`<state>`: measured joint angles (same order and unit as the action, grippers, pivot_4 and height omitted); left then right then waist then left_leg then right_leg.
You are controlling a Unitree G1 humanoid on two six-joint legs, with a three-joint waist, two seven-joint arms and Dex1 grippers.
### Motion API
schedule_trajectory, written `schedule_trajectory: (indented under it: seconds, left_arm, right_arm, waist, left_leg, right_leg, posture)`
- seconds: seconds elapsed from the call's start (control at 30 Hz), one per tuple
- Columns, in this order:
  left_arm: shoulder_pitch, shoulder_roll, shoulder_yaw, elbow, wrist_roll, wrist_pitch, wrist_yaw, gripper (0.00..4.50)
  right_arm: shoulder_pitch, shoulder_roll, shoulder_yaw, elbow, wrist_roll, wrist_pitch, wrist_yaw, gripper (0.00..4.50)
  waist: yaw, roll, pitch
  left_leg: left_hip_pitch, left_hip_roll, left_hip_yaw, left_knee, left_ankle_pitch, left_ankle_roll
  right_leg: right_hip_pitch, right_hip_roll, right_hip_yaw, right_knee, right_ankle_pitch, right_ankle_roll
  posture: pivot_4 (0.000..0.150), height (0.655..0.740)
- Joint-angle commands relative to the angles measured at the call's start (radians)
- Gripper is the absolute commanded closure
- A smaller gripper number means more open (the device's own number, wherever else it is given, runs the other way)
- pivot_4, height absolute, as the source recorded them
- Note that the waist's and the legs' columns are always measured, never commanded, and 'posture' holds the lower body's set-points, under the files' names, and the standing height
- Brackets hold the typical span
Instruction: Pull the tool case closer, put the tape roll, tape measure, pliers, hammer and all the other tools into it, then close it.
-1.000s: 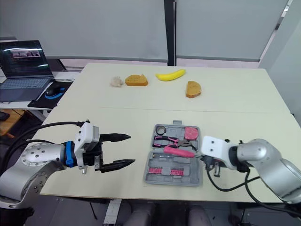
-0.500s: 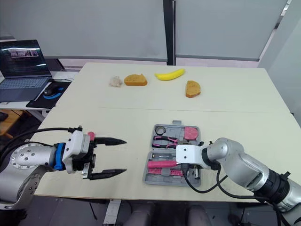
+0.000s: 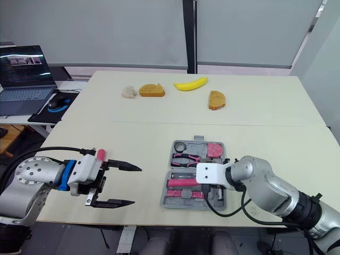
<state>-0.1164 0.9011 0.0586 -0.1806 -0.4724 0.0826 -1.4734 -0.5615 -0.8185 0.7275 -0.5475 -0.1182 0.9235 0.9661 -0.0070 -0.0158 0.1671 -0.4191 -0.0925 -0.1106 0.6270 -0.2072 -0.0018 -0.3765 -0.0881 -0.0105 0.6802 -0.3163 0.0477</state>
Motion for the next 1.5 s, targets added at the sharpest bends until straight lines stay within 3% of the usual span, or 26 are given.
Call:
schedule_trajectory:
  seconds: [0.03, 1.47, 1.5]
  left_arm:
    - [-0.019, -0.001, -0.006, 0.007, 0.002, -0.011, -0.004, 0.00]
    - [0.029, 0.025, -0.002, -0.003, 0.019, -0.045, -0.004, 0.00]
    - [0.028, 0.025, -0.002, -0.002, 0.020, -0.046, -0.004, 0.00]
  right_arm:
    - [-0.004, 0.016, -0.001, -0.010, -0.025, -0.013, -0.013, 4.26]
    - [0.077, 0.116, 0.021, 0.119, -0.165, -0.148, -0.015, 4.26]
    - [0.078, 0.116, 0.019, 0.117, -0.167, -0.150, -0.014, 3.91]
  waist:
    - [-0.001, 0.000, 0.000]
    - [-0.020, 0.000, 0.000]
    - [-0.020, 0.000, 0.000]
  left_leg:
    - [0.000, 0.000, 0.000, 0.000, 0.000, 0.000]
    - [0.002, 0.001, -0.001, 0.000, 0.000, 0.000]
    - [0.002, 0.001, -0.001, 0.000, 0.000, 0.000]
  right_leg:
    - [0.000, 0.000, 0.000, 0.000, 0.000, 0.000]
    - [0.001, 0.001, 0.000, 0.001, 0.000, 0.000]
    - [0.001, 0.002, 0.000, 0.001, 0.000, 0.000]
  posture:
    - [0.150, 0.7400]
    - [0.150, 0.7400]
    - [0.150, 0.7400]
